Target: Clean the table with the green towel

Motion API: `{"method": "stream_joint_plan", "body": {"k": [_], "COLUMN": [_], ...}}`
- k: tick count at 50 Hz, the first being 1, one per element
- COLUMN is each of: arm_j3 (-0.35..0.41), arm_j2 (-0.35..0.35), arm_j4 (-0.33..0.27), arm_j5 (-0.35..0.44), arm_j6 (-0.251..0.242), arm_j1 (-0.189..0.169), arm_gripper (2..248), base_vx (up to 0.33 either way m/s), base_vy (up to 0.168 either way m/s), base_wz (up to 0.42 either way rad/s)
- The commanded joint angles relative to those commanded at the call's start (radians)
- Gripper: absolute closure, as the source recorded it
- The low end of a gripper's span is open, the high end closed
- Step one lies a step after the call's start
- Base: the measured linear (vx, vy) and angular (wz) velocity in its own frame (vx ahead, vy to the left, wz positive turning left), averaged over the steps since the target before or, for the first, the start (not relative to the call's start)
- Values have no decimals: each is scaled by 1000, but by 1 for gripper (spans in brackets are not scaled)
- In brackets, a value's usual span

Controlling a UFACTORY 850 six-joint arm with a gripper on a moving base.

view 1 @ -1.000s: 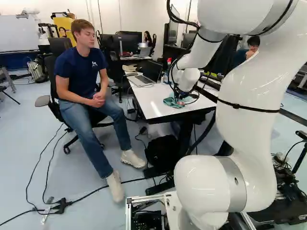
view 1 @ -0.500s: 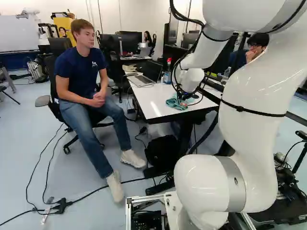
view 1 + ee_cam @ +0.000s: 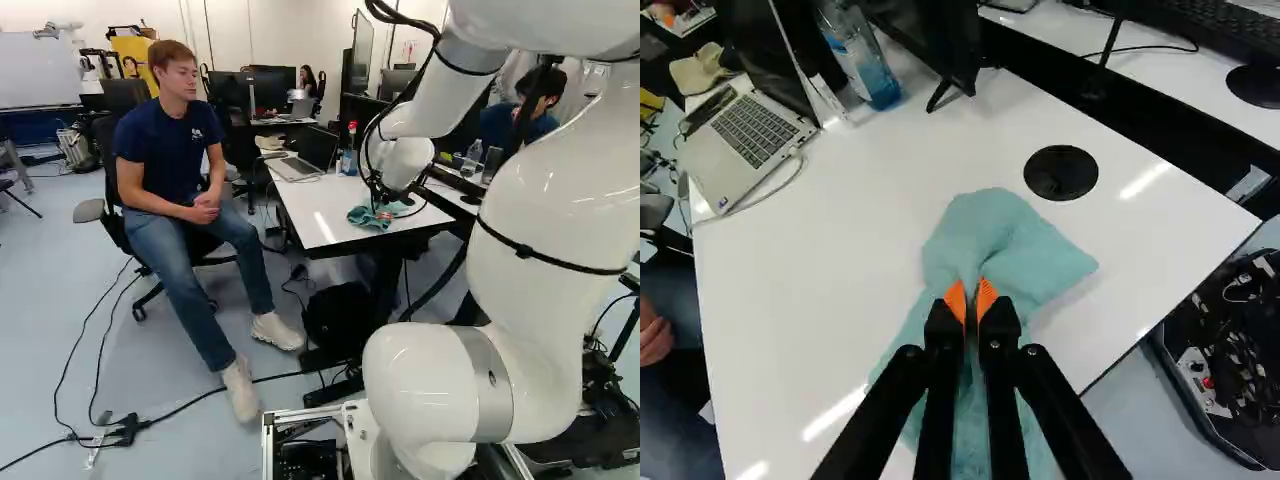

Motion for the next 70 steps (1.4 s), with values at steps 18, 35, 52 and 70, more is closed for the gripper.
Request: {"method": "stream_joint_plan", "body": {"k": [18, 35, 52, 70], "arm_j3": [106, 151, 152, 152], "arm_j2": [152, 207, 208, 208], "arm_j4": [0, 0, 0, 0], "arm_j5": [0, 0, 0, 0], "arm_j6": [0, 0, 0, 0], "arm_j1": [3, 0, 0, 0], "arm_gripper": [217, 217, 217, 217], "base_vx": [0, 0, 0, 0], "base_vy": [0, 0, 0, 0], "base_wz": [0, 0, 0, 0]}}
